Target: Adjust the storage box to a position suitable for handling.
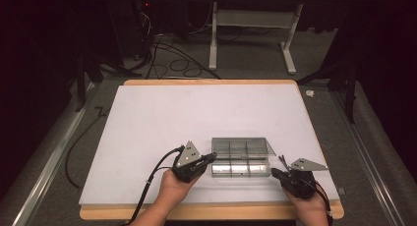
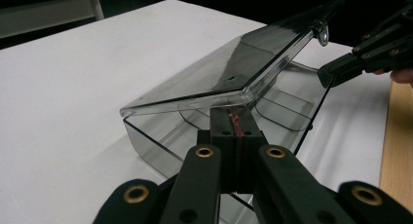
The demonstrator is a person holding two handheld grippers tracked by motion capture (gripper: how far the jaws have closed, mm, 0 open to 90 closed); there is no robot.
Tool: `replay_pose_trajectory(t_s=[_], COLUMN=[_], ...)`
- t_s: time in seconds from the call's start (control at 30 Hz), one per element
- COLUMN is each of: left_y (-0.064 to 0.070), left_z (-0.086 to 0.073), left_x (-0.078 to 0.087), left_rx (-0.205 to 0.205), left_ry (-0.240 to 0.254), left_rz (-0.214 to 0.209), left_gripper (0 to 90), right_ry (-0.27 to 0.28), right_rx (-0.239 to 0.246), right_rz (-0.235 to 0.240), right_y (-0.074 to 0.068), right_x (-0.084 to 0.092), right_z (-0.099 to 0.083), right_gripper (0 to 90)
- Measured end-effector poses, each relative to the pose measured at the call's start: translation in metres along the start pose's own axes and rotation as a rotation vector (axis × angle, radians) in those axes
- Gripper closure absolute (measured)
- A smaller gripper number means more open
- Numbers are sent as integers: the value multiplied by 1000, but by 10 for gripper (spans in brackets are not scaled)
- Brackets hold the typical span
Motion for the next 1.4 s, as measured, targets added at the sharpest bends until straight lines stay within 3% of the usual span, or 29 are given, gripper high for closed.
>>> replay_pose_trajectory(t_s=[0.47, 0.67, 0.7, 0.83, 1.03, 1.13, 1.4], left_y=[-5, -5, -5, -6, -10, -12, -18], left_z=[9, 9, 10, 12, 12, 11, 10], left_x=[-9, -12, -14, -16, -17, -19, -22], left_rx=[-19, -24, -33, -41, -61, -40, -35], left_ry=[4, 12, 11, 18, 8, 21, 37], left_rz=[17, 22, 23, 35, 54, 62, 81], left_gripper=[899, 899, 899, 899, 899, 899, 899], right_ry=[12, 84, 116, 147, 129, 134, 122], right_rx=[7, 0, 15, 30, 39, 40, 54], right_rz=[-14, -26, -21, 0, 20, 27, 43], right_y=[-1, 1, -1, -5, -8, -9, -12], right_x=[2, 13, 17, 20, 15, 16, 13], right_z=[1, 6, 8, 10, 11, 11, 10], right_gripper=[900, 900, 900, 900, 900, 900, 900])
Point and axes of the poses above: each handheld gripper's, and its own axes: x roughly backward along the jaws, z roughly out of its top, y roughly to its right, the point moved 2 cm from there along -x, roughly forward along the jaws, and after that the axes turned 11 degrees about -x, right-handed, at the moved point
